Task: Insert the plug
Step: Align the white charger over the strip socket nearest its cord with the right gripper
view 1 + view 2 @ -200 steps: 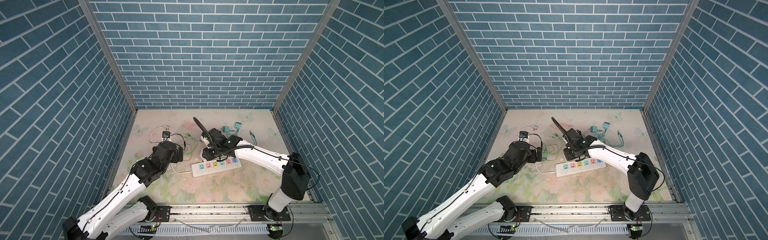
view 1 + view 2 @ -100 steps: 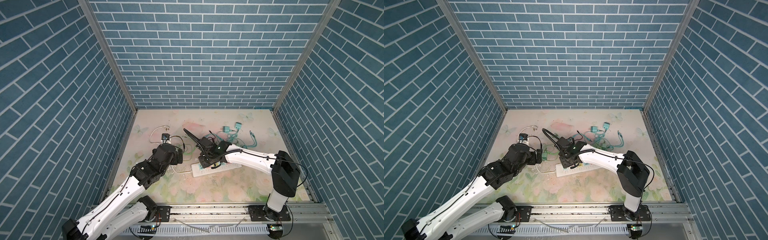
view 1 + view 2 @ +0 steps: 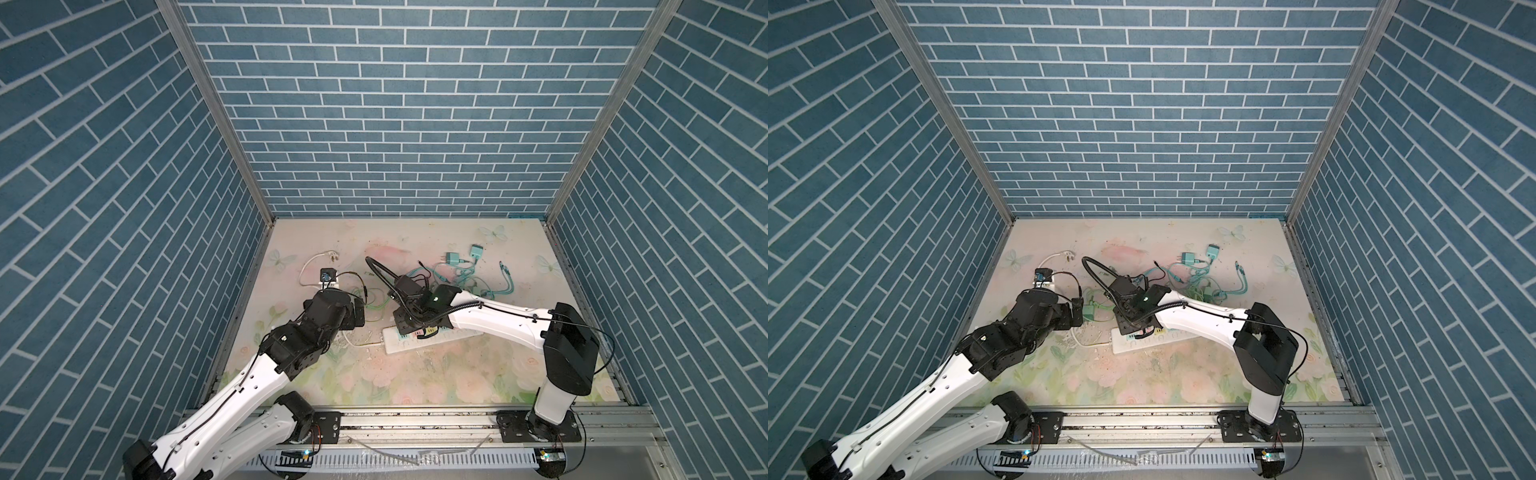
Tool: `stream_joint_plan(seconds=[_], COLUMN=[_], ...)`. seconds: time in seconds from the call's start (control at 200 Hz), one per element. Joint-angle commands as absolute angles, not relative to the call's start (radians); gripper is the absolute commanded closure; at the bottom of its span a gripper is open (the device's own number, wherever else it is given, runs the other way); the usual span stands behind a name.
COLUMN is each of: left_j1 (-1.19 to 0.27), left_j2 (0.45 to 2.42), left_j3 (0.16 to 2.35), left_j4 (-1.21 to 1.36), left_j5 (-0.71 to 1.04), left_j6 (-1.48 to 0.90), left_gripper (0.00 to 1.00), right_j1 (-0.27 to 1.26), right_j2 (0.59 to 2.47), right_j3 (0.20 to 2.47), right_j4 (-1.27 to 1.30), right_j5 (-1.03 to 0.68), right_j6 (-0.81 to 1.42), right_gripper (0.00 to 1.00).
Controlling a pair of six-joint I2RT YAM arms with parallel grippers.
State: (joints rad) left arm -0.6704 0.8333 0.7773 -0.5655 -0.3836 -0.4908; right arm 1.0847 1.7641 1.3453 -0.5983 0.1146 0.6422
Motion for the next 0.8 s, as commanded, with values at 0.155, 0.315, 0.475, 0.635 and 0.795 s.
stream_joint_plan(seconds=[0.155, 0.315, 0.475, 0.635, 0.795], left_j1=[-0.667, -0.667, -0.667, -0.667, -0.667], left_j2=[0.817, 0.805, 0.792, 0.787, 0.787], left_j3=[0.756, 0.751, 0.732, 0.724, 0.720], left_j4=[-0.583, -0.583, -0.568, -0.569, -0.559], left_j5=[-0.420, -0.429, -0.425, -0.422, -0.424], left_j6=[-0.508, -0.503, -0.507, -0.512, -0.511], left_gripper=[0.00, 0.00, 0.00, 0.00, 0.00], right_j1=[1.114, 1.124, 1.132, 1.137, 1.139], right_j2=[1.792, 1.786, 1.797, 1.808, 1.777], right_j3=[1.349, 1.326, 1.333, 1.343, 1.296], right_j4=[-0.580, -0.575, -0.598, -0.624, -0.602], right_j5=[0.192, 0.212, 0.236, 0.247, 0.251], right_j6=[0.735, 0.761, 0.769, 0.779, 0.796], right_gripper=[1.00, 1.00, 1.00, 1.00, 1.00])
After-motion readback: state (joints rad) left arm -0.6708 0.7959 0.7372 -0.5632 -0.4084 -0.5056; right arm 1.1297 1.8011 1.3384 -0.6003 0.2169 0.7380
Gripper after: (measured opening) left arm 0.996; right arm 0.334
